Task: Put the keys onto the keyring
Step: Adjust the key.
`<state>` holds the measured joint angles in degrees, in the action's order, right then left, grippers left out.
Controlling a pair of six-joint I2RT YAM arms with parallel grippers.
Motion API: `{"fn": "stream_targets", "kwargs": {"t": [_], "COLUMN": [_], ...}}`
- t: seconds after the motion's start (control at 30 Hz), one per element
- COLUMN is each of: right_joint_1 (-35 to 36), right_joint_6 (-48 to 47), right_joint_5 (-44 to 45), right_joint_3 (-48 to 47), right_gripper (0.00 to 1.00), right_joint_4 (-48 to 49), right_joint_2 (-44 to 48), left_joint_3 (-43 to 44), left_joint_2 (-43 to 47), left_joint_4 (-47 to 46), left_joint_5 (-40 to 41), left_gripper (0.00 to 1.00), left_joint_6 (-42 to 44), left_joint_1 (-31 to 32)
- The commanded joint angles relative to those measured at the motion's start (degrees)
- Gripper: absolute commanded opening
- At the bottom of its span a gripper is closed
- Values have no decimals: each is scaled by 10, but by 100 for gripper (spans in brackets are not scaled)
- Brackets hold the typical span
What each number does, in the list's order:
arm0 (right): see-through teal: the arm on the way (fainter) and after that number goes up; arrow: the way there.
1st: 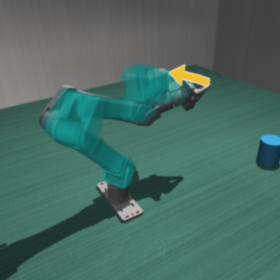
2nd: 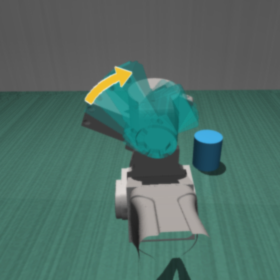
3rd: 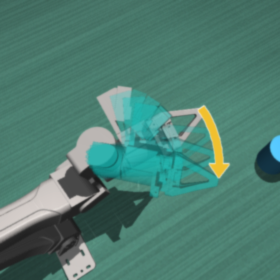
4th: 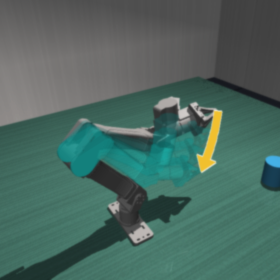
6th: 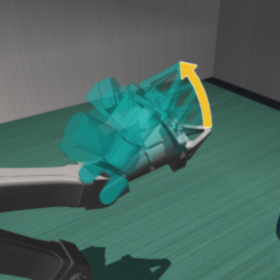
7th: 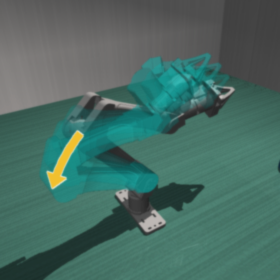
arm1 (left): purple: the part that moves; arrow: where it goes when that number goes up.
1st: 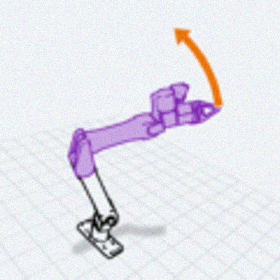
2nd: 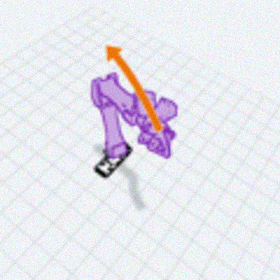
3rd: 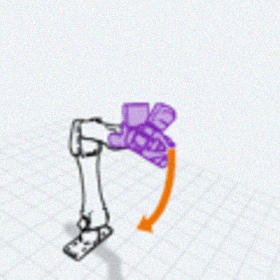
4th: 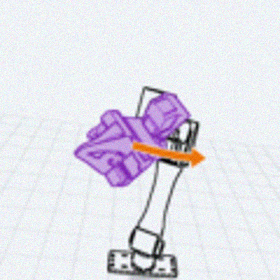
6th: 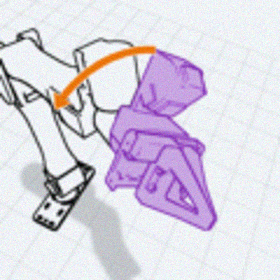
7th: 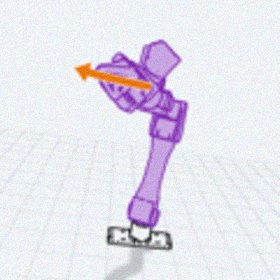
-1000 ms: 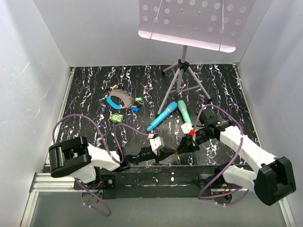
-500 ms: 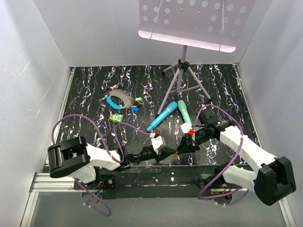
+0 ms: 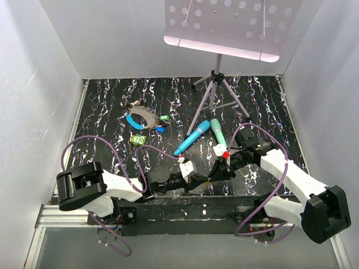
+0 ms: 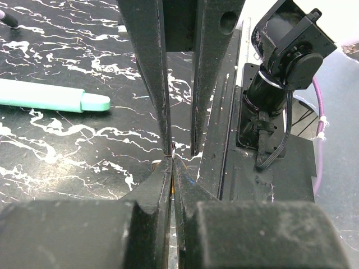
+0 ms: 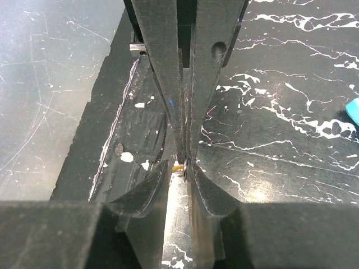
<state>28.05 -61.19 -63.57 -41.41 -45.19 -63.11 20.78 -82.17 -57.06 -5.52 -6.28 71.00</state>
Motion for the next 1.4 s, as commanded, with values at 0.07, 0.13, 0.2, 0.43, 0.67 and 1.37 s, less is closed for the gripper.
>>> {"fn": "stream_targets", "kwargs": {"t": [0.07,0.13,0.2,0.43,0.67,1.37], "right_joint_1": [4,4,4,5,4,-82], "right_joint_6": [12,10,7,3,81,-6], "right_joint_5": [-16,-17,-18,-17,-18,-57], "right_joint_3": [-14,-14,-14,-23,-45,-229], "right_gripper": [24,21,17,1,1,1], "right_joint_4": [12,8,7,-9,12,-237], "right_joint_2": [4,4,3,0,2,-87], "left_joint_3": [16,17,16,14,0,-55], "left_joint_2": [11,15,17,25,44,378], "left_joint_4": [1,4,8,12,-6,215], "left_joint_5": [4,6,8,15,27,132], "left_gripper": [0,0,0,0,0,71], "left_joint_6": [-4,-2,-2,-9,-28,-38], "left_joint_1": [2,1,2,2,2,-1]}}
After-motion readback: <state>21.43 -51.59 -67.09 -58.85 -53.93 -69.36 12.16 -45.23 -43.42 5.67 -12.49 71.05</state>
